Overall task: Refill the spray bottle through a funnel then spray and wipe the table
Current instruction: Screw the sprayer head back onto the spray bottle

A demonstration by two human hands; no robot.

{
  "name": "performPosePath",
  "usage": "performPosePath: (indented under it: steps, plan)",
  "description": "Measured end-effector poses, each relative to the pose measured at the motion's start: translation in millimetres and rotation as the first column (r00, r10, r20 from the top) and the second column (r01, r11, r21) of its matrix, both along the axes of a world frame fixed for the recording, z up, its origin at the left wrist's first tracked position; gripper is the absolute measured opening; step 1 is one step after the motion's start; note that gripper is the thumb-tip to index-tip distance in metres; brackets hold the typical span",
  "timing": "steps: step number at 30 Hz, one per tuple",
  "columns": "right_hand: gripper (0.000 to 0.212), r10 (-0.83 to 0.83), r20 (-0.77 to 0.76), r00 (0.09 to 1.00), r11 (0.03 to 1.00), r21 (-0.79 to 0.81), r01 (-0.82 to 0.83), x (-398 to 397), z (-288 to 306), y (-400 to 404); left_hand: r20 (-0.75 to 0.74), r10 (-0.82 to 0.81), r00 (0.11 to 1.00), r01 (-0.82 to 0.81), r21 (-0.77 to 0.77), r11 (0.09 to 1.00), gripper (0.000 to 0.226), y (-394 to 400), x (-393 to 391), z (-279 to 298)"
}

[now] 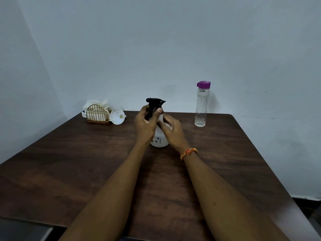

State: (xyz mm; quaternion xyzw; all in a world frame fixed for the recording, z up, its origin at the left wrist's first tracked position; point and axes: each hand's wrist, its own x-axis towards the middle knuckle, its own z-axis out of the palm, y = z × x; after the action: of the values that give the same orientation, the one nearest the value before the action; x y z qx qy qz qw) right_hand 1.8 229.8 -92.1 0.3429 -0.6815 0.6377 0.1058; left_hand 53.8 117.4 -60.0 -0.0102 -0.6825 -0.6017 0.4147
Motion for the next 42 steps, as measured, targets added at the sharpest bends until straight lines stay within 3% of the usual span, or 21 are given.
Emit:
performPosePath:
  steps: [6, 11, 21, 27, 31, 34, 37, 42]
  plan:
    - [0.039, -0.004, 0.058, 0.998, 1.0, 0.007, 0.004, 3, -1, -1, 0.028, -0.086, 0.996, 0.082, 0.115, 0.99, 0.019, 0, 0, -1]
    - [0.027, 0.014, 0.036, 0.999, 1.0, 0.004, -0.014, 0, -3, 1, 0.036, -0.134, 0.99, 0.127, 0.156, 0.98, 0.008, 3, 1, -2]
    - [0.019, 0.049, 0.073, 0.996, 0.999, -0.023, -0.048, 1, 1, 1, 0.12, -0.279, 0.953, 0.258, 0.168, 0.952, 0.023, -12, 1, -3]
    - [0.019, 0.055, 0.073, 0.996, 0.998, -0.035, -0.052, 6, 2, 0, 0.051, -0.24, 0.969, 0.207, 0.359, 0.91, 0.021, -1, -1, 2]
    - [0.021, 0.064, 0.081, 0.995, 0.998, -0.033, -0.062, 5, 2, 1, 0.073, -0.283, 0.956, 0.249, 0.306, 0.919, 0.012, -7, -4, 0]
    - [0.019, 0.073, 0.092, 0.993, 0.997, -0.033, -0.071, 5, 4, 2, 0.097, -0.307, 0.947, 0.267, 0.299, 0.916, 0.029, -12, -5, -2]
    - [0.017, 0.091, 0.086, 0.992, 0.996, -0.032, -0.089, 7, 3, 3, 0.109, -0.323, 0.94, 0.276, 0.314, 0.909, 0.033, -13, -5, -2]
    - [0.03, 0.111, 0.096, 0.989, 0.993, -0.047, -0.107, 8, 5, 3, 0.1, -0.243, 0.965, 0.209, 0.268, 0.941, 0.022, -4, -6, -1]
